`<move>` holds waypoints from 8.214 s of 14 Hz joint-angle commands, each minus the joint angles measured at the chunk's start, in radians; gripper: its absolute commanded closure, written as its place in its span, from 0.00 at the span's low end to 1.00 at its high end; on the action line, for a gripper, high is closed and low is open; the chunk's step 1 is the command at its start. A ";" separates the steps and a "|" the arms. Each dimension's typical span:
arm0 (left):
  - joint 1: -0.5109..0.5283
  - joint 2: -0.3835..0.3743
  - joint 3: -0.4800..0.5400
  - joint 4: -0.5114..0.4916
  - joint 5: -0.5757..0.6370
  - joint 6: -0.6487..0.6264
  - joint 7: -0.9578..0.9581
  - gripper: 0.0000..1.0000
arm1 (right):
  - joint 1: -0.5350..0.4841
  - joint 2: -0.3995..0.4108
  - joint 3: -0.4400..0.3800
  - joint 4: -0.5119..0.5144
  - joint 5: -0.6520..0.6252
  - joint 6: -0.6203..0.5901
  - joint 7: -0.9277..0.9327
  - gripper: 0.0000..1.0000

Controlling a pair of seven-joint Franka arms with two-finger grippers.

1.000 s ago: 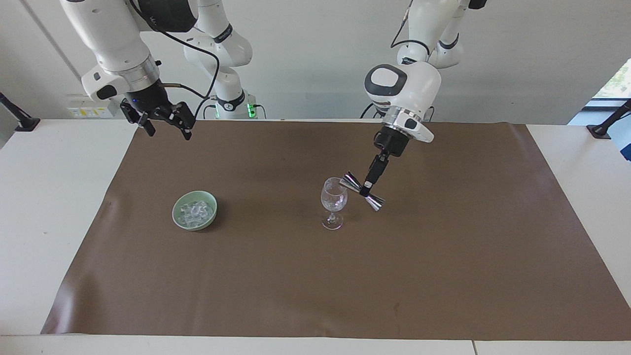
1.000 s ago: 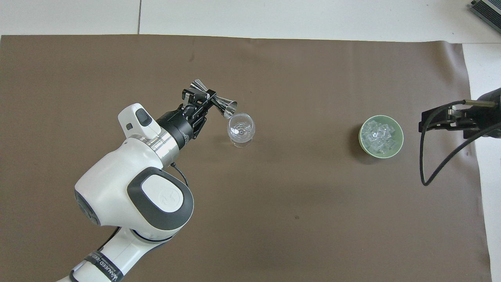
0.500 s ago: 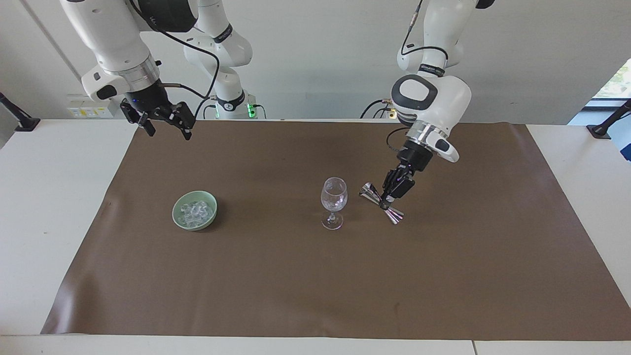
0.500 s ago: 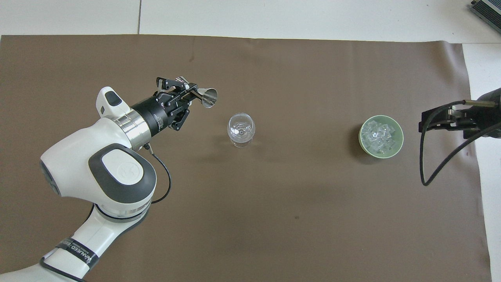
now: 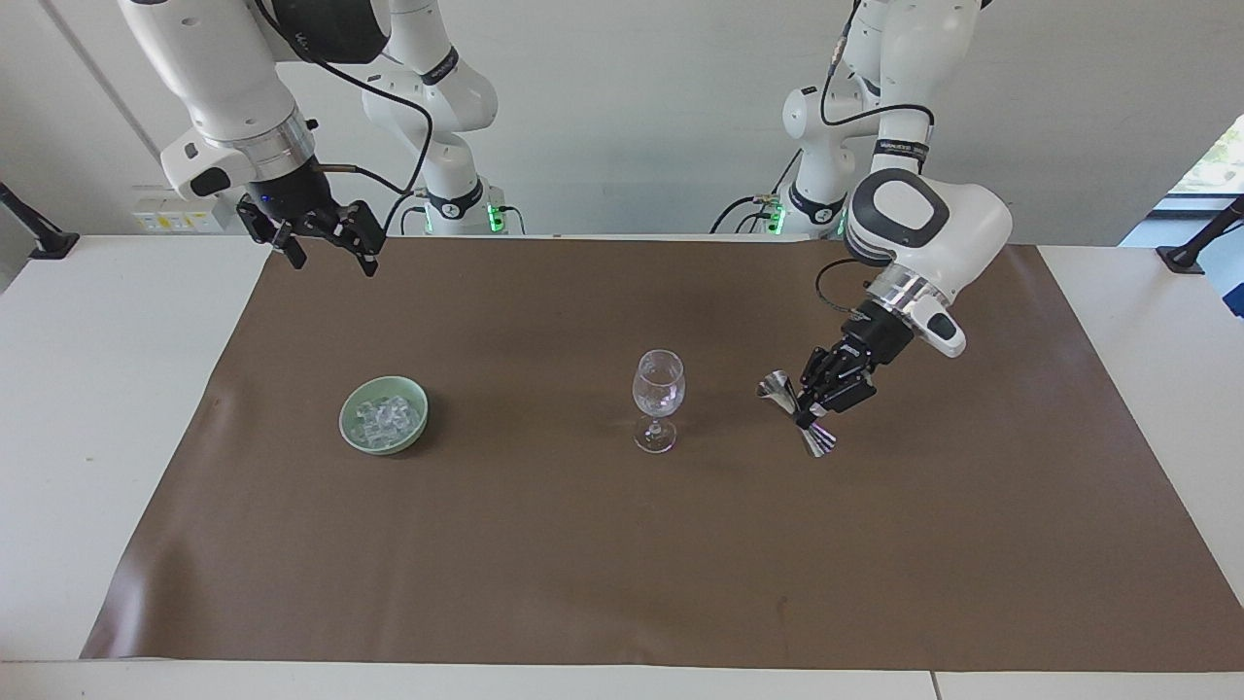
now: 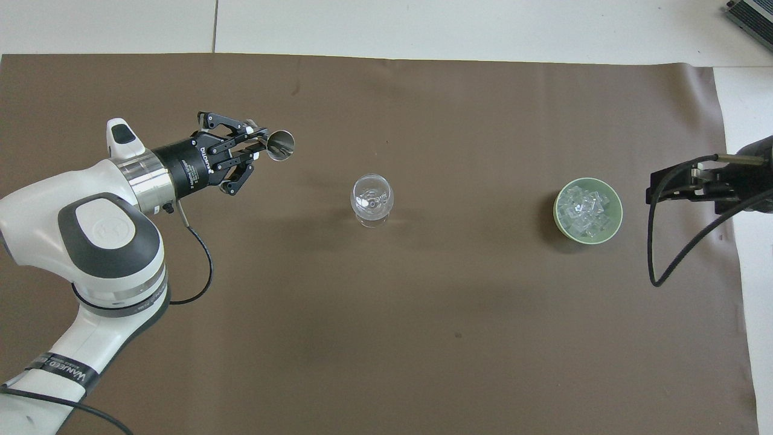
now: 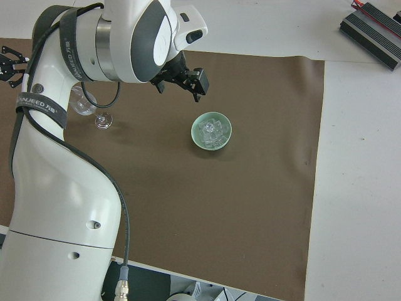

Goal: Pour wine and add ice with both arms

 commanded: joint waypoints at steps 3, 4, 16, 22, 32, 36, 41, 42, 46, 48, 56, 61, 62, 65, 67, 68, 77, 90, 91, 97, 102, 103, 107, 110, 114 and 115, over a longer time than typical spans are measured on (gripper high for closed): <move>0.008 -0.011 0.113 -0.011 0.044 -0.204 -0.082 1.00 | -0.016 -0.006 0.004 0.000 0.024 0.000 -0.032 0.00; 0.010 -0.005 0.119 -0.004 0.076 -0.224 -0.111 1.00 | -0.016 -0.006 0.004 0.000 0.024 0.000 -0.032 0.00; 0.088 0.213 0.398 0.164 0.220 -0.854 -0.198 1.00 | -0.016 -0.006 0.004 0.000 0.024 0.000 -0.032 0.00; 0.160 0.373 0.512 0.229 0.196 -1.060 -0.198 1.00 | -0.016 -0.006 0.004 0.000 0.024 0.000 -0.032 0.00; 0.231 0.468 0.510 0.241 0.119 -1.095 -0.187 1.00 | -0.019 -0.015 -0.001 -0.029 0.018 0.039 -0.040 0.00; 0.234 0.471 0.512 0.230 0.087 -1.089 -0.185 1.00 | -0.019 0.009 0.003 -0.112 0.018 0.150 -0.113 0.00; 0.246 0.471 0.512 0.212 0.078 -1.086 -0.184 0.95 | -0.014 0.070 0.010 -0.172 0.023 0.227 -0.184 0.00; 0.247 0.471 0.512 0.206 0.081 -1.088 -0.170 0.95 | -0.014 0.078 0.012 -0.202 0.023 0.263 -0.197 0.00; 0.254 0.471 0.516 0.200 0.084 -1.089 -0.158 0.68 | -0.017 0.066 0.012 -0.348 0.023 0.414 -0.265 0.00; 0.264 0.471 0.518 0.204 0.087 -1.095 -0.159 0.21 | -0.019 0.080 0.012 -0.395 0.024 0.501 -0.254 0.00; 0.263 0.437 0.591 0.325 0.240 -1.128 -0.153 0.00 | -0.031 0.156 0.010 -0.451 0.012 0.684 -0.259 0.00; 0.163 0.339 0.608 0.439 0.384 -1.083 -0.150 0.00 | -0.034 0.201 0.009 -0.451 0.008 0.750 -0.260 0.00; 0.160 0.339 0.608 0.472 0.421 -1.082 -0.150 0.00 | -0.033 0.201 0.007 -0.452 0.006 0.748 -0.262 0.02; 0.134 0.324 0.607 0.557 0.510 -1.080 -0.123 0.00 | -0.034 0.195 0.003 -0.465 0.003 0.734 -0.267 0.10; 0.087 0.277 0.608 0.560 0.564 -1.037 -0.063 0.00 | -0.036 0.192 -0.001 -0.485 0.003 0.733 -0.268 0.16; 0.073 0.243 0.607 0.560 0.610 -1.017 -0.053 0.00 | -0.036 0.190 -0.002 -0.486 0.001 0.725 -0.268 0.16; 0.017 0.052 0.483 0.562 0.890 -0.984 0.042 0.00 | -0.048 0.190 -0.004 -0.494 -0.045 0.728 -0.259 0.33; -0.068 -0.099 0.315 0.546 1.297 -0.963 0.492 0.00 | -0.040 0.199 0.007 -0.477 -0.043 0.762 -0.211 0.41; -0.072 -0.121 0.318 0.539 1.302 -0.983 0.499 0.00 | -0.039 0.199 0.007 -0.477 -0.043 0.762 -0.211 0.41; -0.144 -0.205 0.429 0.436 1.310 -1.063 0.566 0.00 | -0.039 0.210 0.010 -0.477 -0.041 0.806 -0.214 0.41; -0.135 -0.224 0.432 0.408 1.300 -1.069 0.550 0.00 | -0.037 0.212 0.012 -0.475 -0.038 0.806 -0.199 0.48; -0.133 -0.222 0.432 0.411 1.300 -1.071 0.554 0.00 | -0.036 0.212 0.012 -0.475 -0.038 0.806 -0.196 0.48; -0.135 -0.225 0.430 0.422 1.300 -1.089 0.553 0.00 | -0.036 0.213 0.013 -0.477 -0.038 0.805 -0.199 0.48; -0.132 -0.239 0.432 0.453 1.300 -1.100 0.551 0.00 | -0.036 0.213 0.012 -0.478 -0.038 0.800 -0.198 0.58; -0.128 -0.285 0.432 0.460 1.300 -1.100 0.551 0.00 | -0.036 0.213 0.013 -0.477 -0.037 0.793 -0.196 0.75; -0.127 -0.285 0.430 0.460 1.302 -1.100 0.554 0.00 | -0.036 0.213 0.013 -0.475 -0.038 0.790 -0.196 0.79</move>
